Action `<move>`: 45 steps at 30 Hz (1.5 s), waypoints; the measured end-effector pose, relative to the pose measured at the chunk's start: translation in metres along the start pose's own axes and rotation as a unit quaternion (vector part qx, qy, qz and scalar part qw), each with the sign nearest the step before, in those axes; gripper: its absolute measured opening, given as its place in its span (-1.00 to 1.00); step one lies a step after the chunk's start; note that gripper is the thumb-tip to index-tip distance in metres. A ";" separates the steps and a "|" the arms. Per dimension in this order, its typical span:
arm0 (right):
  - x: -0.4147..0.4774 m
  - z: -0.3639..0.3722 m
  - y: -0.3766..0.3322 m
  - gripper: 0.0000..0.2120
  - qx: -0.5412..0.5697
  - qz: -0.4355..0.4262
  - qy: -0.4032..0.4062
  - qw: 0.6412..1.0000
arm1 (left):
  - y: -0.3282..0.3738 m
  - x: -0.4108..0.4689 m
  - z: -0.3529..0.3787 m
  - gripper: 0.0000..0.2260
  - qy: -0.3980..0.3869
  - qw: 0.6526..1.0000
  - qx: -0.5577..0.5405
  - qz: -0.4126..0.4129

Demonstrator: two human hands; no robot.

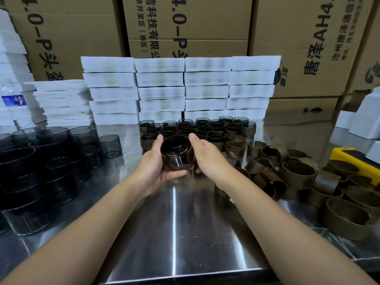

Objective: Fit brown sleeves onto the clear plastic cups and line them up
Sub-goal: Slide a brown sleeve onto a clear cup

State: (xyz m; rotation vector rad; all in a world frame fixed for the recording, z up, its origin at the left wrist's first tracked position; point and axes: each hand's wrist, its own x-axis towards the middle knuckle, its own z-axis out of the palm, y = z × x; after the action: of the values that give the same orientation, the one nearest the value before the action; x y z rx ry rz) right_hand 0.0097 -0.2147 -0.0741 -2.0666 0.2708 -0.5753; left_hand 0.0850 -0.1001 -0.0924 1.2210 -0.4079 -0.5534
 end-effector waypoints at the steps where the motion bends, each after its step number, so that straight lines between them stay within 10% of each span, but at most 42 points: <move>1: 0.000 0.000 0.000 -0.49 0.002 0.006 -0.003 1.000 | 0.000 0.000 0.000 -0.53 0.001 1.000 -0.001 0.003; 35: 0.001 -0.003 0.003 -0.48 0.040 0.032 -0.007 0.999 | 0.002 0.000 -0.001 -0.53 0.019 0.998 0.007 0.059; 45: 0.010 -0.014 0.005 -0.69 0.155 0.034 0.155 0.975 | 0.000 0.018 -0.022 -0.78 0.230 0.963 0.066 0.122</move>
State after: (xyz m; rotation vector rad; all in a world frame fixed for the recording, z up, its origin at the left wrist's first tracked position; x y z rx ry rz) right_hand 0.0112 -0.2321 -0.0693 -1.6576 0.4027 -0.8429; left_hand 0.1115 -0.0942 -0.0991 1.3593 -0.1965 -0.0223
